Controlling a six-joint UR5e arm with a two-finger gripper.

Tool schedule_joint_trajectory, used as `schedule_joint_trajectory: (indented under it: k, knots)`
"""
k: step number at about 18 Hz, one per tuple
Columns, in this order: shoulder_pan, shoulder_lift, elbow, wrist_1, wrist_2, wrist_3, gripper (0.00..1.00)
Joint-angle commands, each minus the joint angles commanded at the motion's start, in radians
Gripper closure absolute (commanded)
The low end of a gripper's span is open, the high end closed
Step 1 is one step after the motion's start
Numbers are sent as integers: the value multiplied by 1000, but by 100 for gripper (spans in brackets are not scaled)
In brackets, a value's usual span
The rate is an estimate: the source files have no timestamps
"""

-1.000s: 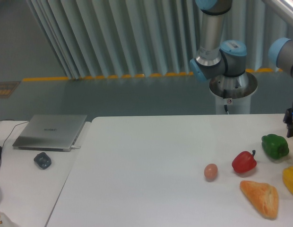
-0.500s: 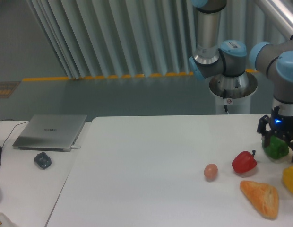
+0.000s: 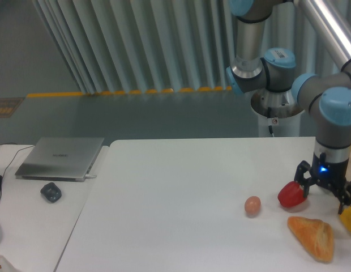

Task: Place the triangular bread in the basket
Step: 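Lower the open gripper over the triangular bread beside the red pepper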

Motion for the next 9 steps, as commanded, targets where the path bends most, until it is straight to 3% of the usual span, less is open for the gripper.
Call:
schedule_joint_trajectory:
  k: [9]
  knots:
    - [-8, -57, -2, 22, 6, 14, 0]
